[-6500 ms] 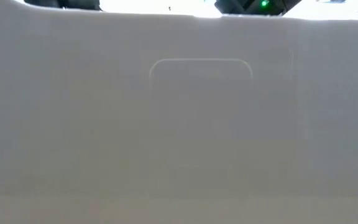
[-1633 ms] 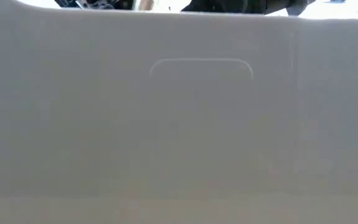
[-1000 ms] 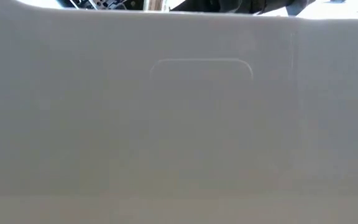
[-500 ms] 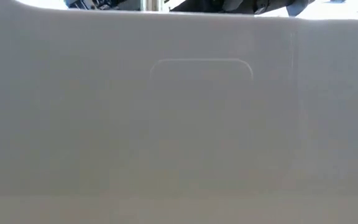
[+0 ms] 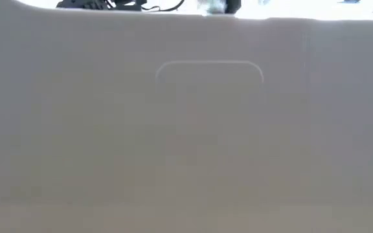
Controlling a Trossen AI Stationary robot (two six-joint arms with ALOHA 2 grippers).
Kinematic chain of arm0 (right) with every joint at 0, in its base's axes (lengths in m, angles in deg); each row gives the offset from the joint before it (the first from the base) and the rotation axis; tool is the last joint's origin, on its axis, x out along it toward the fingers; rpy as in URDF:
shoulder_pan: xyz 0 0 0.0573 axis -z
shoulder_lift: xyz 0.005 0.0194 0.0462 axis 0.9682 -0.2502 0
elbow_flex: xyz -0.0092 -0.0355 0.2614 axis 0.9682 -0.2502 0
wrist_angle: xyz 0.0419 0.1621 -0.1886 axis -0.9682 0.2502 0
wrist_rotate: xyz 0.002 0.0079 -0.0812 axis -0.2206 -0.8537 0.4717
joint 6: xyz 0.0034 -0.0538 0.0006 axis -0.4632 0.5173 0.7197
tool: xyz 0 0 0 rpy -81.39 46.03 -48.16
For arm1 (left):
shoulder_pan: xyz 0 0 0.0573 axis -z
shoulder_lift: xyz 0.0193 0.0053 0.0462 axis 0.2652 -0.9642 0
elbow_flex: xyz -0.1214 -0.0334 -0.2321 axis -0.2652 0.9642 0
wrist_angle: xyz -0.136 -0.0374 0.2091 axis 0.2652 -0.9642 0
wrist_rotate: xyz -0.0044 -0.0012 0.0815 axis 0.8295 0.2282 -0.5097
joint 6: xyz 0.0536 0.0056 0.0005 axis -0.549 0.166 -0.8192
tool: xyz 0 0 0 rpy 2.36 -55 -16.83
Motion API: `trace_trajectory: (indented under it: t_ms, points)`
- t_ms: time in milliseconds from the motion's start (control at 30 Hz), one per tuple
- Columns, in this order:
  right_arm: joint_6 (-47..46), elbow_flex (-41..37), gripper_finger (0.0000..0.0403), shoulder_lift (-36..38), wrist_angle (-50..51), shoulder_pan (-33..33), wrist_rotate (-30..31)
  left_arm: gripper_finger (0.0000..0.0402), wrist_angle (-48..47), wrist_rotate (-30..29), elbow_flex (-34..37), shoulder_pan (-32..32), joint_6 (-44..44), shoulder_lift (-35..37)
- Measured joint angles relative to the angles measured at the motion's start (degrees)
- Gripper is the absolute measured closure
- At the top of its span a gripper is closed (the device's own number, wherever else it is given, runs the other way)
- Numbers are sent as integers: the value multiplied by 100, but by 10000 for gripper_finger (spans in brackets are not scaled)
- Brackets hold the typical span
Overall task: Pick & Place First Aid Supplies
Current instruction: Put the green bandage pack into the bottom gray bin
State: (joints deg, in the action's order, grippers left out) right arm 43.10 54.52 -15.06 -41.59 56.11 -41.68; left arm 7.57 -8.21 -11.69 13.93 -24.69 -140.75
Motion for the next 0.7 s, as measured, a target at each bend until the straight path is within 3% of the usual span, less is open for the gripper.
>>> trace_trajectory:
  t_ms: [500, 700]
  points:
    - [-1616, 2315, 402, -2102, 2876, -621, -330, 206, 498, -466, 828, 0, 749, -2]
    - [-1770, 2676, 402, -2575, 3028, -703, -625, 206, 839, -676, 866, 0, 905, -2]
